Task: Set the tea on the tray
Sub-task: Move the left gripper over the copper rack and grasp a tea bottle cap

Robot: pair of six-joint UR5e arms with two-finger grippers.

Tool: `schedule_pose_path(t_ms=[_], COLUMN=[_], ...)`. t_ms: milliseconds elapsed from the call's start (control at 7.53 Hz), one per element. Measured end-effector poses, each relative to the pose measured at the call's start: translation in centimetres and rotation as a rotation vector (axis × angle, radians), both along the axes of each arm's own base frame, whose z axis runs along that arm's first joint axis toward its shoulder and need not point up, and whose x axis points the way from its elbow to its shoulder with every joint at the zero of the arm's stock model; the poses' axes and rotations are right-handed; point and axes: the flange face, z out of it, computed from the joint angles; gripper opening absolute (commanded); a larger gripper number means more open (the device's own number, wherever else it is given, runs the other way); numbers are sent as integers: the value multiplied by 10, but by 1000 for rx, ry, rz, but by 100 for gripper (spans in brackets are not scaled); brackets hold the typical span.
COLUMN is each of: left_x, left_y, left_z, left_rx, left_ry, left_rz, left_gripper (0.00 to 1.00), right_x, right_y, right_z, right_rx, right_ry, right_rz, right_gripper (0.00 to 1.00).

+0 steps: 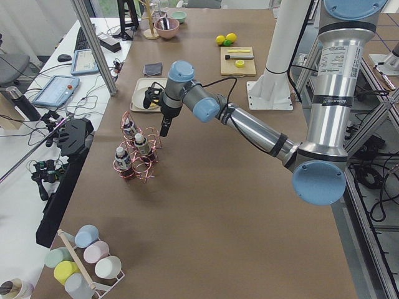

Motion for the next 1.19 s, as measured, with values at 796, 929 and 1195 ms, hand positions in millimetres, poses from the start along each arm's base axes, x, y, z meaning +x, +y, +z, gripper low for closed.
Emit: schedule_pose_path(t_ms=[796, 929, 1195], left_x=[43, 49, 62], left_y=[-56, -65, -78], left_z=[5, 2, 8], left_rx=[-15, -13, -5], left_ry=[-141, -141, -137], left_rz=[-89, -88, -78], left_gripper=[98, 98, 98], right_x=[-3, -3, -3], right_y=[5, 5, 5], right_z=[5, 5, 4], right_rx=[-7, -7, -5], right_ry=[-24, -32, -37], right_rz=[2, 3, 3], right_gripper=[100, 100, 100])
